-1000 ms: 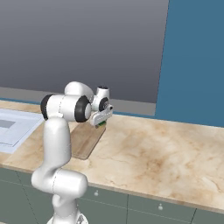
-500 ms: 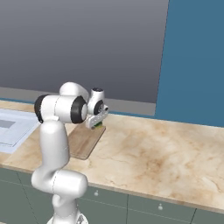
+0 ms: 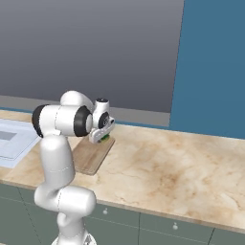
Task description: Pick up the sponge from the counter and clean the cutting board by briefly scrubbing or pressing down on the cutting board. Once finished, release the sponge.
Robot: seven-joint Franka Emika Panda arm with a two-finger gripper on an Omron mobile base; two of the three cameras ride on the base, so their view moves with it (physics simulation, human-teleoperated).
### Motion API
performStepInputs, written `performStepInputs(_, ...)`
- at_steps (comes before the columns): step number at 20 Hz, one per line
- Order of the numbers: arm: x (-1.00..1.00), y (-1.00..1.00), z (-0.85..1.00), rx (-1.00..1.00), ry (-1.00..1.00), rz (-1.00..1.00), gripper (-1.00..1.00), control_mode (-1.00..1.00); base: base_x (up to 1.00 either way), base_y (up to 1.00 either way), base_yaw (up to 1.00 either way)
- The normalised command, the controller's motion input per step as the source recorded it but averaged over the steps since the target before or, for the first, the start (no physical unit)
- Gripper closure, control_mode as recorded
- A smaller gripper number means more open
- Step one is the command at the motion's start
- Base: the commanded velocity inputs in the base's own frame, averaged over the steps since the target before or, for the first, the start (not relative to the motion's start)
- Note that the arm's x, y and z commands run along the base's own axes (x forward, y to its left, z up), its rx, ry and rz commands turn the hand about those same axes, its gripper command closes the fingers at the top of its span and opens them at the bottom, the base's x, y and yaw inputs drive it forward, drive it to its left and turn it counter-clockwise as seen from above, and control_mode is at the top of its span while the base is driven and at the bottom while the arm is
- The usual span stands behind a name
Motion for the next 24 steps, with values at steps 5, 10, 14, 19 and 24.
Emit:
performStepInputs(5,-0.65,0.16,-0.13,0.01,0.1,0.01,1.0,-1.0,0.0,0.0,0.0)
performStepInputs(10,-0.71,0.13,-0.06,0.04,0.1,0.03,1.0,-1.0,0.0,0.0,0.0)
performStepInputs(14,-0.79,0.12,-0.09,0.06,0.06,0.05,1.0,-1.0,0.0,0.0,0.0)
performStepInputs(19,-0.89,0.14,-0.11,0.09,0.0,0.07,1.0,-1.0,0.0,0.0,0.0)
performStepInputs(24,-0.83,0.19,-0.04,0.07,0.03,0.07,1.0,-1.0,0.0,0.0,0.0)
